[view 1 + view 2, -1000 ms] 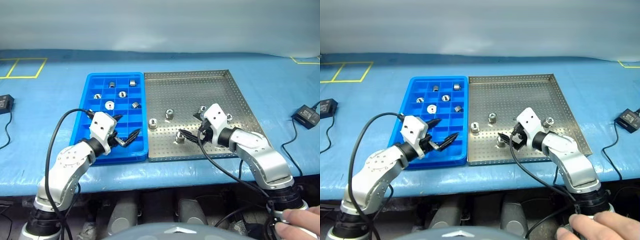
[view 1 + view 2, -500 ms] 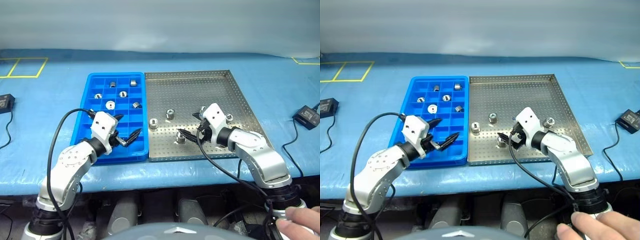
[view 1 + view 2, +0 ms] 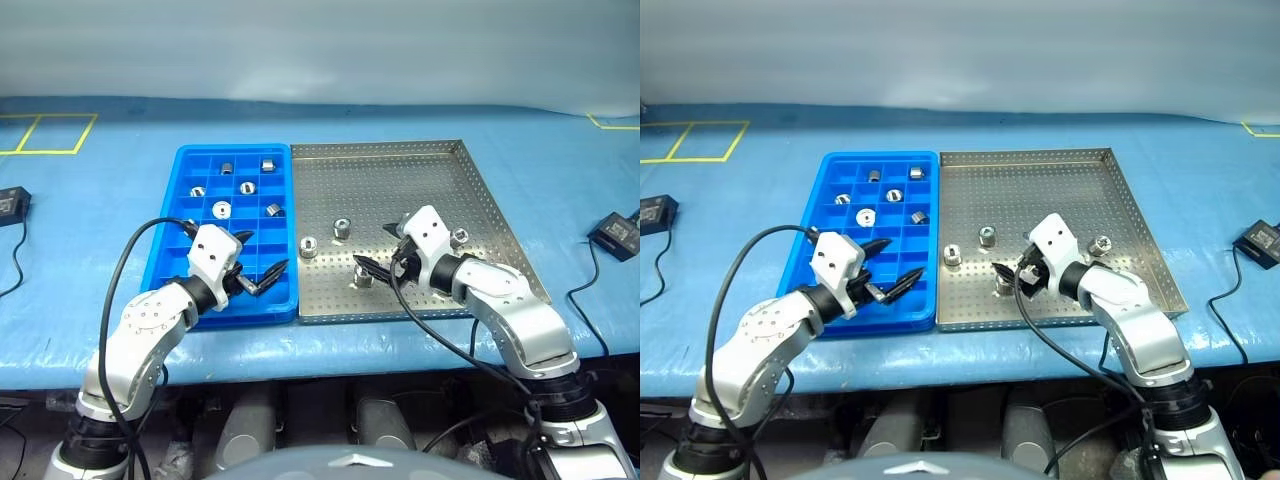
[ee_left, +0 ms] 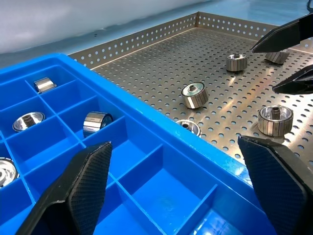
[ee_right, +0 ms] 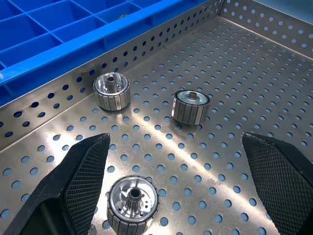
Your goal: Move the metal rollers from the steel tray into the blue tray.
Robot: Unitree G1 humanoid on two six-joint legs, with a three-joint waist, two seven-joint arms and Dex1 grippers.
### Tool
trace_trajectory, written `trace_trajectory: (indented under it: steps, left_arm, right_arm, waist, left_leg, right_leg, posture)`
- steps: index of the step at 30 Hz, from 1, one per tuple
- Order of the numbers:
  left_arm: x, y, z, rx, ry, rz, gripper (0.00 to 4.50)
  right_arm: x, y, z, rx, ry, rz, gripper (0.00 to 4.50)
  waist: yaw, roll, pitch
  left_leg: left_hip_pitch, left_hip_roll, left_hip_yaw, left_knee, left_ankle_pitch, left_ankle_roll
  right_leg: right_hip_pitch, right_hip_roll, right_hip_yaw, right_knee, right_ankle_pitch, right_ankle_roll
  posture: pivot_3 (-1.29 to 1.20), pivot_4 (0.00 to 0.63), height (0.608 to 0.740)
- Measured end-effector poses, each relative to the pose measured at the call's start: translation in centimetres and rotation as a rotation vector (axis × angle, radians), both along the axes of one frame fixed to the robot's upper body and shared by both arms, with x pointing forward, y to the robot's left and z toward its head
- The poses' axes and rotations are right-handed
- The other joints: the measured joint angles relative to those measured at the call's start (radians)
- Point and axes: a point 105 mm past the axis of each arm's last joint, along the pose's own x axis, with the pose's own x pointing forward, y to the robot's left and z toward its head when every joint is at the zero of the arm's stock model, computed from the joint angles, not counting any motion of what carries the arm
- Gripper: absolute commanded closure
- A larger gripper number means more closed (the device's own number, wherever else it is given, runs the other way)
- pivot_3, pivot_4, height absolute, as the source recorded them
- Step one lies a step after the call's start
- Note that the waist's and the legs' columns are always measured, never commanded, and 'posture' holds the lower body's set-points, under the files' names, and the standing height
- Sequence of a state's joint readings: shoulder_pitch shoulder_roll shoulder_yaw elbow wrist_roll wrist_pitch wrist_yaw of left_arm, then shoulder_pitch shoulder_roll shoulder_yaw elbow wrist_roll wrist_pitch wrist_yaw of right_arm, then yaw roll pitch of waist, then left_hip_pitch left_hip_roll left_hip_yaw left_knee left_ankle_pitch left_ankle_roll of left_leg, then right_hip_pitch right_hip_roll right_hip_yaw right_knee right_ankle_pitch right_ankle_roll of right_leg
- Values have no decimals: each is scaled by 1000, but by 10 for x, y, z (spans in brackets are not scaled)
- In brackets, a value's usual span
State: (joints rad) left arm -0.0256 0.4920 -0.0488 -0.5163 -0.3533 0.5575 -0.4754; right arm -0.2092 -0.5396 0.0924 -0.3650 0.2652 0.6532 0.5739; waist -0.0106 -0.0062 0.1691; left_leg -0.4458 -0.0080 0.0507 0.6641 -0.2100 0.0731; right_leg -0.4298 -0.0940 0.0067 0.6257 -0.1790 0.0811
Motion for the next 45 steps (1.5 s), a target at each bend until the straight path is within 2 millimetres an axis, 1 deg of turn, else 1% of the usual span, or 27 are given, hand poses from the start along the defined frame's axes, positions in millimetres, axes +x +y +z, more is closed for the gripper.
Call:
trace_trajectory:
  steps: [6,8,9,11,14,15,17,19,21,23,25,27,30,35,41,45]
  left_arm:
    - [5,-4,8,9,-24,-27,20]
    - [7,-6,11,35,-34,-59,20]
    - [10,-9,13,76,-41,-95,20]
    - [19,-17,22,172,-77,-183,20]
    - [42,-32,46,321,-160,-298,20]
    - [52,-36,52,369,-171,-328,20]
    - [65,-40,56,438,-161,-373,20]
    - [77,-43,50,512,-103,-439,20]
    - [86,-45,39,594,-12,-518,20]
    - [89,-48,32,636,77,-598,20]
    - [89,-55,31,655,135,-677,20]
    - [90,-56,30,695,167,-727,20]
    - [95,-48,26,797,216,-750,20]
    - [101,-33,9,932,301,-761,20]
    - [102,-36,-3,1021,330,-805,20]
    - [103,-27,-9,1092,338,-809,20]
  right_arm:
    - [-3,0,-3,-1,-3,-7,0]
    - [-5,2,-4,0,-2,-1,0]
    - [-6,2,-4,3,-4,-5,0]
    - [-7,6,-4,16,-12,-10,0]
    - [-14,12,-6,12,-21,8,0]
    - [-18,13,-8,-2,-22,19,0]
    - [-25,14,-15,-37,-13,36,0]
    - [-30,12,-18,-65,-13,43,0]
    - [-33,16,-14,-73,-39,57,0]
    - [-36,21,-9,-81,-73,69,0]
    - [-38,26,-5,-78,-99,70,0]
    - [-41,33,-5,-67,-110,72,0]
    - [-47,39,-11,-52,-93,65,0]
    - [-49,40,-14,-43,-99,22,0]
    - [-50,45,-11,-31,-119,12,0]
    - [-50,45,-12,-30,-118,-1,0]
  waist:
    - [-1,0,0]
    - [-3,0,0]
    - [0,0,0]
    - [1,0,0]
    - [-3,0,0]
    - [-5,0,0]
    - [-14,0,0]
    - [-26,0,0]
    - [-37,0,0]
    - [-56,0,0]
    - [-70,0,0]
    - [-85,0,0]
    - [-111,0,0]
    - [-146,0,0]
    - [-188,0,0]
    - [-221,0,0]
  left_leg:
    - [0,0,0,0,0,0]
    - [0,0,0,0,0,0]
    - [0,0,0,0,0,0]
    - [-1,0,-1,2,0,-1]
    - [0,-1,-1,3,-1,-2]
    - [0,-1,-1,3,-1,-1]
    - [-1,-1,-1,2,1,2]
    - [-1,-1,0,1,1,2]
    - [-2,0,0,1,1,1]
    - [-2,0,0,1,1,2]
    - [-3,0,0,2,0,2]
    - [-3,-1,0,1,0,3]
    - [-3,-1,1,2,0,3]
    - [-3,-1,1,2,-1,4]
    - [-3,-1,1,2,-1,5]
    - [-3,-2,2,3,-1,5]
  right_leg:
    - [0,0,0,0,0,0]
    - [0,0,0,0,0,0]
    - [0,0,-1,0,0,0]
    - [-1,0,-3,0,0,0]
    - [0,0,-4,-1,0,1]
    - [0,-1,-4,-1,0,1]
    - [2,0,-3,-1,0,1]
    - [1,0,-3,0,0,1]
    - [0,2,-3,1,-1,2]
    - [0,2,-3,1,-3,4]
    - [0,1,-2,1,-3,5]
    - [-1,1,0,1,-4,5]
    - [-1,1,1,1,-4,6]
    - [-1,0,2,1,-3,7]
    - [-2,0,3,1,-3,7]
    - [-1,-1,4,1,-2,8]
  posture:
    - [-74,150,740]
    - [-88,150,740]
    - [-92,150,740]
    - [-106,150,740]
    - [-134,150,740]
    - [-138,150,740]
    - [-174,150,740]
    - [-206,150,740]
    - [-246,150,740]
    - [-286,150,740]
    - [-313,150,740]
    - [-335,150,740]
    - [-366,150,740]
    - [-392,150,740]
    - [-410,150,740]
    - [-413,150,740]
